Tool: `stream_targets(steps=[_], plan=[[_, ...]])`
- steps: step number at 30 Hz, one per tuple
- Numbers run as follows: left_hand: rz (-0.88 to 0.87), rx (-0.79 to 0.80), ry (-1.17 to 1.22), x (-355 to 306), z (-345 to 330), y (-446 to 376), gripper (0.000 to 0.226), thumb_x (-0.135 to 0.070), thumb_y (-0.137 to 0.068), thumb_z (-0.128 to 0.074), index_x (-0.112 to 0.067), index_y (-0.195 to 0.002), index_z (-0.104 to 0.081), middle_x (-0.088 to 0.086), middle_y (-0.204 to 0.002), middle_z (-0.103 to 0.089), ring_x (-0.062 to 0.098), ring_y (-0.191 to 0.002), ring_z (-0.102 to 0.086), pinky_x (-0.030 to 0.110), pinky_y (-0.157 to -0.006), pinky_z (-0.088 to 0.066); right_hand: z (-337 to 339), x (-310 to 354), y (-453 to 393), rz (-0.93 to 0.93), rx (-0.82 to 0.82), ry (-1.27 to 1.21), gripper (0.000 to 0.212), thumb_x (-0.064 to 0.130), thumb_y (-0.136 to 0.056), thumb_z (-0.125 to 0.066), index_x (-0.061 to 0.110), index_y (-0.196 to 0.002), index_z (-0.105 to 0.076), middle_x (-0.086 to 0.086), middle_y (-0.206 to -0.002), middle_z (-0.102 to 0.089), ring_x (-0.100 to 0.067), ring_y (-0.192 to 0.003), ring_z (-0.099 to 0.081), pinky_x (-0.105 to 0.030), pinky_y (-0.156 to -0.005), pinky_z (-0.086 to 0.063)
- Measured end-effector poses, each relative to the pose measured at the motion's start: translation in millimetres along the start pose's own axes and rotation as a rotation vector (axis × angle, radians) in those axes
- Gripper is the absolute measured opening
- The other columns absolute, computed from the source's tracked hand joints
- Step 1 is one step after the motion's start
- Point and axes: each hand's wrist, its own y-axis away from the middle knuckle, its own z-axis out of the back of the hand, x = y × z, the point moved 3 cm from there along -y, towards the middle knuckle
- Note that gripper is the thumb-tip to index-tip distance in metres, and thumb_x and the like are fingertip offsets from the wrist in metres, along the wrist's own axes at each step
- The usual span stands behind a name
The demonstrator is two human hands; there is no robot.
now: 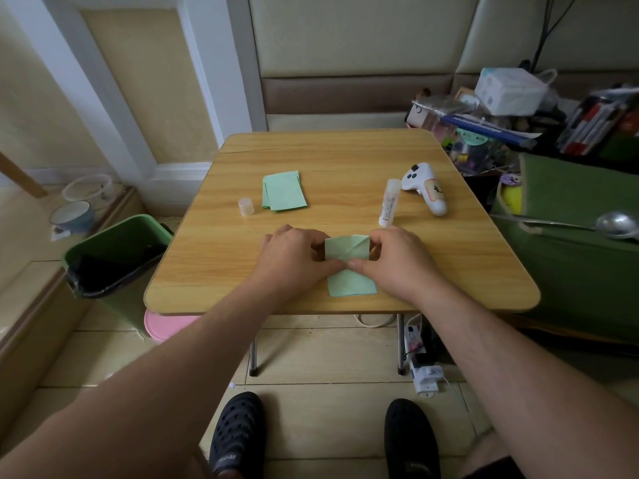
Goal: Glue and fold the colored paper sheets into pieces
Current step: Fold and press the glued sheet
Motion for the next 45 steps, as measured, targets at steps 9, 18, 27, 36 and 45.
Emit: stream_targets(steps=[9,18,27,36,45], plan=[[0.060,0.003,-0.010,3,4,-4,0.027,-0.058,-0.083,-0.075,-0.045,-0.105,-0.072,-0.026,-0.085,-0.062,0.014,-0.106,-0.050,0.038,-0.090,-0.035,5,-6,-3,-0.072,-0.013,-0.022,0.023,0.045,-0.077,-0.085,0.033,-0.074,-0.064,0.010,-0.102,-0.061,-0.017,-0.099,-0.061,-0.035,-0.082,-0.053],[0.070,-0.009,-0.029,-6,2,-5,0.024,-0.058,-0.083,-0.071,-0.046,-0.104,-0.071,-0.020,-0.100,-0.067,0.019,-0.111,-0.048,0.040,-0.093,-0.035,-3,3,-4,-0.023,-0.037,0.002,0.025,0.047,-0.084,-0.081,0.033,-0.104,-0.074,0.007,-0.103,-0.053,-0.024,-0.107,-0.056,-0.044,-0.092,-0.052],[0.074,-0.008,-0.026,-9,0,-4,0.016,-0.052,-0.086,-0.069,-0.047,-0.101,-0.072,-0.022,-0.094,-0.063,0.019,-0.112,-0.047,0.039,-0.092,-0.034,-6,4,-6,-0.040,-0.048,-0.056,0.021,0.043,-0.085,-0.081,0.035,-0.104,-0.075,0.007,-0.105,-0.055,-0.022,-0.109,-0.058,-0.043,-0.092,-0.053],[0.076,-0.003,-0.047,-10,1,-3,0.022,-0.040,-0.090,-0.063,-0.049,-0.108,-0.072,-0.019,-0.104,-0.067,0.021,-0.115,-0.046,0.040,-0.093,-0.032,-6,5,-6,-0.009,-0.043,0.069,0.021,0.030,-0.099,-0.067,0.033,-0.118,-0.075,0.004,-0.115,-0.059,-0.027,-0.117,-0.054,-0.044,-0.096,-0.049],[0.071,-0.022,-0.062,-18,-3,-4,0.018,-0.044,-0.090,-0.064,-0.048,-0.105,-0.072,-0.018,-0.103,-0.068,0.023,-0.114,-0.048,0.039,-0.086,-0.029,-9,18,-6,0.008,-0.087,-0.007,0.002,0.039,-0.091,-0.074,0.037,-0.091,-0.073,0.012,-0.095,-0.050,-0.024,-0.108,-0.057,-0.044,-0.090,-0.052]])
